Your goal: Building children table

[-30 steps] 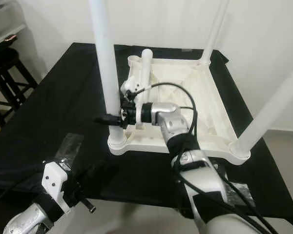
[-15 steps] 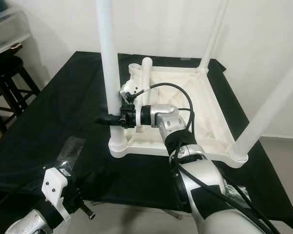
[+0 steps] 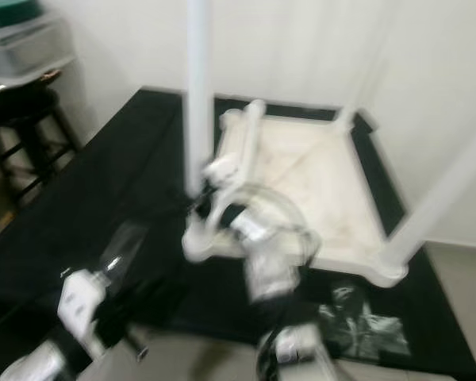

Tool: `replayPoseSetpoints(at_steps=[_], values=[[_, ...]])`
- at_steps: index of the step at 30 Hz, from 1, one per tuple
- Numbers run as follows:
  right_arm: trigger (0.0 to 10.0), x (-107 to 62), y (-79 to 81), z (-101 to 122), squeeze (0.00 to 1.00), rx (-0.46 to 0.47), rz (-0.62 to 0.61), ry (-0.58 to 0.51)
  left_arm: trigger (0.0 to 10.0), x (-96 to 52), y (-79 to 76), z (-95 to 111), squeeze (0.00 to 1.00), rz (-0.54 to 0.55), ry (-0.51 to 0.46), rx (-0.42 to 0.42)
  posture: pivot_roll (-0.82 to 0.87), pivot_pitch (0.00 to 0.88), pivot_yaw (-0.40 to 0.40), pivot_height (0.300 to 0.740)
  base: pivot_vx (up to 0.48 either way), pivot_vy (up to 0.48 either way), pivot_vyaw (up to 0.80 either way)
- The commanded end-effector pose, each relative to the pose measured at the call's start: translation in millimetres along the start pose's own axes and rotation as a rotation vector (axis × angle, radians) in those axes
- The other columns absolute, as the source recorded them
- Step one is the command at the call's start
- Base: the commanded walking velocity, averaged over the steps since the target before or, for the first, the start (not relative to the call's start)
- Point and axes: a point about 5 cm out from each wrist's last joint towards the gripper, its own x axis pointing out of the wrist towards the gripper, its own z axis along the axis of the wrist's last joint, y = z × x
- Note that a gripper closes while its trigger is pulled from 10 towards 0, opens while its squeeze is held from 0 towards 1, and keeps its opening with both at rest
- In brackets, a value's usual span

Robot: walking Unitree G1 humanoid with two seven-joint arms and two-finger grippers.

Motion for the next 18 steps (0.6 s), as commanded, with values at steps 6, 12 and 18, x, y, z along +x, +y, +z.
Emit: replayPoseSetpoints(at_steps=[6,12,18], values=[[7.7,-8.6,1.8,-33,0.0,0.041,-0.04,0.142,10.0,-2.4,2.9,-5,0.0,0.014,0.025,-0.003,0.03,0.081,0.014,0.74,0.0,0.0,0.0],[10.0,-3.7,14.2,-15,1.0,0.117,0.154,0.104,10.0,-0.4,2.1,-4,0.0,0.009,0.023,-0.007,0.04,0.075,0.016,0.74,0.0,0.0,0.0],[10.0,2.3,1.2,22,0.0,-0.009,0.437,0.027,10.0,0.9,0.9,-5,0.0,0.004,0.022,-0.009,0.04,0.071,0.014,0.74,0.0,0.0,0.0]])
